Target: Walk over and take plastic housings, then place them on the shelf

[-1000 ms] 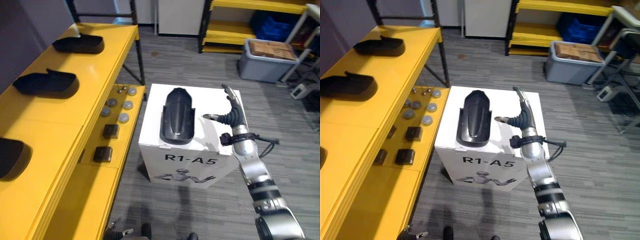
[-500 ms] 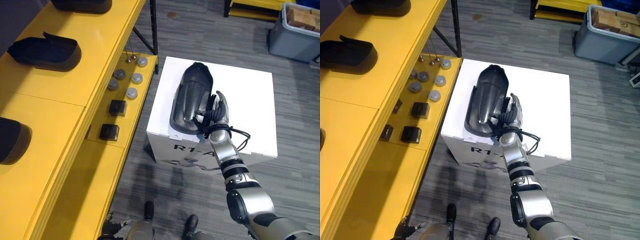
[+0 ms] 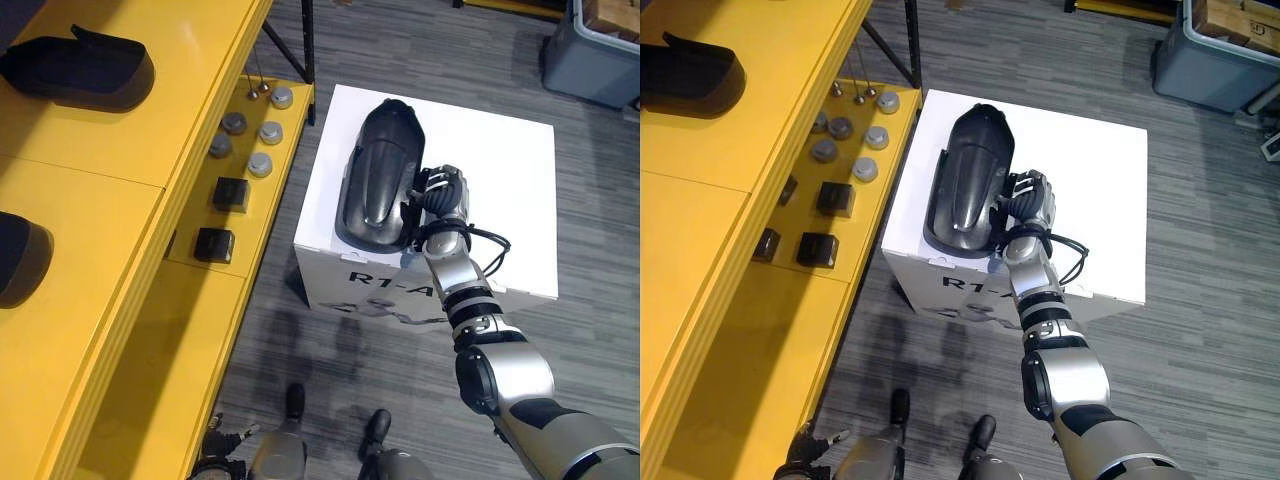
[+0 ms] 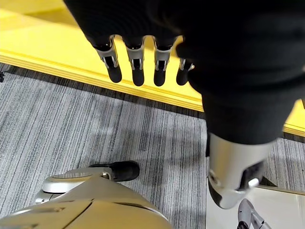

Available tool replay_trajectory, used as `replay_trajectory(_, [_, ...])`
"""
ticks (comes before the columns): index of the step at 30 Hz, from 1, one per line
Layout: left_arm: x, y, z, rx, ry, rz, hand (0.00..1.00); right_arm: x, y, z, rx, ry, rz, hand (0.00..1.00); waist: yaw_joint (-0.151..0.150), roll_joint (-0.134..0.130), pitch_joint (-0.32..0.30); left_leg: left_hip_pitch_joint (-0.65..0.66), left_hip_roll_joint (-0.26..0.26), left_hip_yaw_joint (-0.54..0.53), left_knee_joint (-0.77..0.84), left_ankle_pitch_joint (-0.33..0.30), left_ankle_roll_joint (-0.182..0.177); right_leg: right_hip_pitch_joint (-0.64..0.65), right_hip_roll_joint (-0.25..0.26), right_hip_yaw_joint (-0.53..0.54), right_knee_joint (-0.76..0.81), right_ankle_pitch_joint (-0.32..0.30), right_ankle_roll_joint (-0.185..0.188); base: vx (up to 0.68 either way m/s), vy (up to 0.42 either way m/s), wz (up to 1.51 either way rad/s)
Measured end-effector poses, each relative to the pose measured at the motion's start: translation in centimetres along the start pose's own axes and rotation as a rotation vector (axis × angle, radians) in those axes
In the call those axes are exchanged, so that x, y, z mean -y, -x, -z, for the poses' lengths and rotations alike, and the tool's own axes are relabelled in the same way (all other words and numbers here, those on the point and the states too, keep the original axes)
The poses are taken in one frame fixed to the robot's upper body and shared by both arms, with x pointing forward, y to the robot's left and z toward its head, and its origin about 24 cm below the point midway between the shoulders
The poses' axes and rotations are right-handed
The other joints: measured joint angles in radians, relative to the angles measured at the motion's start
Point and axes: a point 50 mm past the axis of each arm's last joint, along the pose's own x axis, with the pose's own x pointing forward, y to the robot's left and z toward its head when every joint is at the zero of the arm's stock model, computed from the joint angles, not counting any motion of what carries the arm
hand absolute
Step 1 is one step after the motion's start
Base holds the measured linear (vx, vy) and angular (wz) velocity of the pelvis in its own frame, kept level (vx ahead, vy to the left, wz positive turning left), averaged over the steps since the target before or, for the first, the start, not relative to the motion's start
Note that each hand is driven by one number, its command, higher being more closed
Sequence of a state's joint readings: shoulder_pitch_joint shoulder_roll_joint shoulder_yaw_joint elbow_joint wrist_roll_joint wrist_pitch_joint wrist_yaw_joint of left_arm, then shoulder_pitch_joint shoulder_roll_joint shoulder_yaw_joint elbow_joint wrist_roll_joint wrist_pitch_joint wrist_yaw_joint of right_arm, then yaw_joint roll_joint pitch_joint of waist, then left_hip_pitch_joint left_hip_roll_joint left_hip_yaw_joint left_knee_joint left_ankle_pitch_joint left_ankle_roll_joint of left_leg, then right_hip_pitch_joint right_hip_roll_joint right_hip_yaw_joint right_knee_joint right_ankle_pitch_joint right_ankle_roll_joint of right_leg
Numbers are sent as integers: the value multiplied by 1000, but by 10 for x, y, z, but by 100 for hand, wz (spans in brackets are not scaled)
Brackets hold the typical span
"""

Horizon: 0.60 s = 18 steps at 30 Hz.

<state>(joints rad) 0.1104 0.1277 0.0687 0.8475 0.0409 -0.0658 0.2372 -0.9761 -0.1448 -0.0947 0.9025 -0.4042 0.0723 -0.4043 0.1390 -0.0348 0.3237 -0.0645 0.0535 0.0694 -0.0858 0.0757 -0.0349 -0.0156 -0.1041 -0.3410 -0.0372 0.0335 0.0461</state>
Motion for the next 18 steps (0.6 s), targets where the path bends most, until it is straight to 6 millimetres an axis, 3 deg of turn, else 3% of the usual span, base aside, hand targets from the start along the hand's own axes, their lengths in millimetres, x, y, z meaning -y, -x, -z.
replay_trajectory(12, [-1,-3,-7,11,19,-3,0,-7,0,-6,37,30,-82,100,-14,-10,5,24,0,14,0,-2,-3,19,-3,6,0,0,0,6,4,-2])
replay_trajectory(18, [-1,-3,-8,15,25,-3,0,-7,16,0,79,-20,-84,100,-17,-11,4,34,-1,13,0,-3,-5,30,-9,5,2,1,1,0,0,0])
